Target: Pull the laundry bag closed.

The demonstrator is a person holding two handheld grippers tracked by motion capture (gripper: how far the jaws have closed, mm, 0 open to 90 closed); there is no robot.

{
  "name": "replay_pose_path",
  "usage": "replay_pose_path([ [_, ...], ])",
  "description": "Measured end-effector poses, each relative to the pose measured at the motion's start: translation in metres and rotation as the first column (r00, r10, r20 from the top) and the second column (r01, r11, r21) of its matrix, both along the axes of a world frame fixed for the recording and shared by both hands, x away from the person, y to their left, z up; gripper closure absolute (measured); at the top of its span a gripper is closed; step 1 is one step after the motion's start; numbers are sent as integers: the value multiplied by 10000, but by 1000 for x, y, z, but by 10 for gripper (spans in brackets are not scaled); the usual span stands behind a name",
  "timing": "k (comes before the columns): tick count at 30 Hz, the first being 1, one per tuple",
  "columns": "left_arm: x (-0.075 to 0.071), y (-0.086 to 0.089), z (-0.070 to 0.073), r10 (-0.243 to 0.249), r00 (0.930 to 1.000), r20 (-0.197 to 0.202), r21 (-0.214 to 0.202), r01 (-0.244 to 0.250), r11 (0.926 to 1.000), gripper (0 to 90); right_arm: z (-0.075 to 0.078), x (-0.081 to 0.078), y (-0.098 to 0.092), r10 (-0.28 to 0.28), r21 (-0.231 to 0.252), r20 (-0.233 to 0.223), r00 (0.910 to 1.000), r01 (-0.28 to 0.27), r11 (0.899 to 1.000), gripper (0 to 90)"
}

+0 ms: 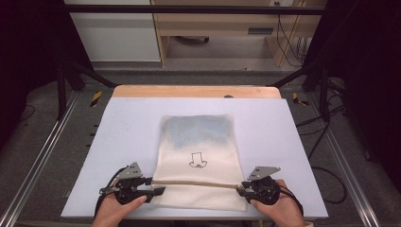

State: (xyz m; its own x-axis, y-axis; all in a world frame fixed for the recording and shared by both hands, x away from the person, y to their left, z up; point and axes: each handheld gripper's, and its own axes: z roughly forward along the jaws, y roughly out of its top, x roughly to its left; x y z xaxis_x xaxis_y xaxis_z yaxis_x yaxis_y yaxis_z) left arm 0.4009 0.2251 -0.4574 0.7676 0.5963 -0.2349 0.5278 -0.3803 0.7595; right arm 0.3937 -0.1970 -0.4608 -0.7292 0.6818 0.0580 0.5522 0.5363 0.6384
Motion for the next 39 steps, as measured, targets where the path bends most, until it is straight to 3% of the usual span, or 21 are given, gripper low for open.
replay_pose_path([
  [2, -2, 4, 3, 147, 9998, 128, 144, -148, 9998, 369, 1, 3, 1, -270, 16, 172, 9995, 270, 9996, 432],
  [4, -3, 8, 6, 353, 9989, 309, 171, -358, 9992, 314, 5, 4, 3, -455, 206, 280, 9986, 450, 9988, 347],
  [8, -3, 17, 13, 1008, 9934, 554, 529, -1037, 9932, 197, 17, 8, 9, -993, 136, 619, 9931, 987, 9950, 190],
  [11, 1, 23, 19, 1239, 9909, 525, 549, -1267, 9904, 148, 29, 12, 11, -1361, 157, 791, 9875, 1353, 9907, 152],
  [16, 7, 31, 27, 1379, 9881, 675, 1094, -1447, 9834, 138, 42, 21, 7, -1675, 38, 849, 9822, 1678, 9858, 128],
  [21, 17, 46, 32, 1679, 9820, 862, 1593, -1800, 9707, 128, 47, 30, -10, -2526, 48, 1118, 9611, 2536, 9673, 123],
  [25, 25, 60, 33, 2071, 9730, 1020, 1855, -2232, 9570, 117, 45, 34, -27, -3289, 205, 1066, 9383, 3287, 9442, 115],
  [26, 28, 64, 31, 2118, 9725, 968, 1896, -2269, 9553, 104, 43, 35, -31, -3392, 225, 999, 9354, 3387, 9406, 117],
  [29, 32, 73, 25, 2155, 9712, 1011, 2097, -2326, 9497, 58, 37, 36, -44, -3922, 339, 974, 9147, 3908, 9198, 112],
  [32, 32, 84, 17, 2616, 9568, 1271, 1947, -2827, 9392, 49, 28, 34, -54, -4416, 374, 950, 8922, 4401, 8972, 111],
  [34, 29, 90, 9, 3028, 9392, 1616, 1678, -3286, 9295, 51, 19, 32, -60, -4668, 657, 948, 8793, 4623, 8843, 108],
  [36, 27, 95, 3, 3184, 9340, 1618, 1907, -3462, 9186, 54, 10, 28, -64, -4887, 799, 926, 8675, 4827, 8721, 108],
  [38, 26, 98, 2, 3265, 9288, 1752, 1947, -3578, 9133, 53, 5, 25, -65, -4948, 901, 932, 8640, 4876, 8684, 107],
  [39, 27, 99, 1, 3261, 9287, 1767, 2028, -3586, 9112, 51, 4, 23, -64, -4862, 941, 929, 8689, 4785, 8731, 101],
])
